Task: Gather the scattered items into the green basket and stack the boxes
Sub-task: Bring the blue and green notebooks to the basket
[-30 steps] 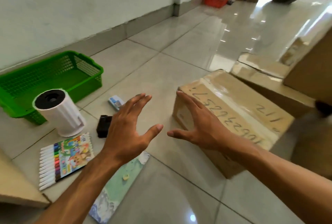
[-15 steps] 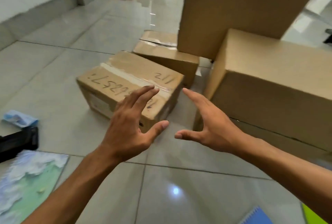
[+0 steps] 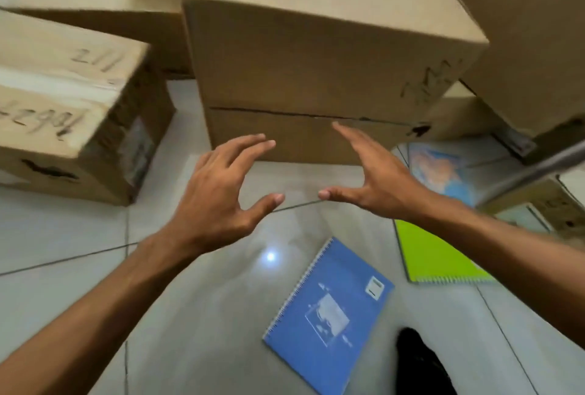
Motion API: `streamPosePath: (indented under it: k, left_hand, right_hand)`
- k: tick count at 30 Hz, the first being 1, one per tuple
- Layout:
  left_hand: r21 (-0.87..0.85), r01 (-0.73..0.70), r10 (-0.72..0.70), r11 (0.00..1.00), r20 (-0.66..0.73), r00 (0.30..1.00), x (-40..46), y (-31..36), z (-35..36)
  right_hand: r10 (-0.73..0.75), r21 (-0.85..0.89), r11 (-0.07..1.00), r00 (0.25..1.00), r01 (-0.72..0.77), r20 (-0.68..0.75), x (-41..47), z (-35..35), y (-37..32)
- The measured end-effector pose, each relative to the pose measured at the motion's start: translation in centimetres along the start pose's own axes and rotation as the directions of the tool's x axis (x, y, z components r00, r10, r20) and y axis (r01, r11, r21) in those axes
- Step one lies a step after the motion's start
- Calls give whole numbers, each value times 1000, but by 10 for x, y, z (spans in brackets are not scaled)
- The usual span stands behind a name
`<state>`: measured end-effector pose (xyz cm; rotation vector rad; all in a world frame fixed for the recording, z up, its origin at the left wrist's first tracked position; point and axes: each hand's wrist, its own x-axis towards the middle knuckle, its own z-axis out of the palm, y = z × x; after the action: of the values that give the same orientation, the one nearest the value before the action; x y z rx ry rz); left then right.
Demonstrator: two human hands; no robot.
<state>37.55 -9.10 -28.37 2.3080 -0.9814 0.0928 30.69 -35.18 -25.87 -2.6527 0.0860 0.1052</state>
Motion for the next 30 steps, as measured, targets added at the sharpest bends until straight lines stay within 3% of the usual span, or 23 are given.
streamPosePath:
  k: [5, 9, 11, 14, 16, 22, 27, 30]
  left_hand:
    - [-52, -65, 71, 997, 125, 990, 16, 28, 49]
    - [-40, -137, 143, 990, 338, 930, 18, 45, 92]
    - [-40, -170, 170, 985, 435, 884, 17, 49, 114]
    - [-49, -181, 180, 982, 513, 839, 15, 53, 139]
    - [-64, -174, 180, 983, 557, 811, 16, 58, 153]
    - [29, -284, 203, 958, 634, 747, 16, 71, 177]
    - [47, -197, 112, 979, 684, 721, 19, 66, 174]
    - [83, -158, 46, 984, 739, 672, 24, 54, 164]
  right_hand:
    - [144, -33, 989, 990, -144, -1, -42, -1, 50]
    - [308, -87, 948, 951, -307, -2, -80, 4, 91]
    - [436, -164, 888, 900, -429, 10, -101, 14, 112]
    - [653, -235, 745, 755, -624, 63, -126, 34, 132]
    - [711, -221, 696, 699, -683, 79, -137, 42, 142]
    - [720, -191, 690, 689, -698, 80, -143, 57, 149]
    - [699, -240, 711, 701, -661, 142, -142, 48, 141]
    - [641, -335, 756, 740, -562, 204, -144, 50, 130]
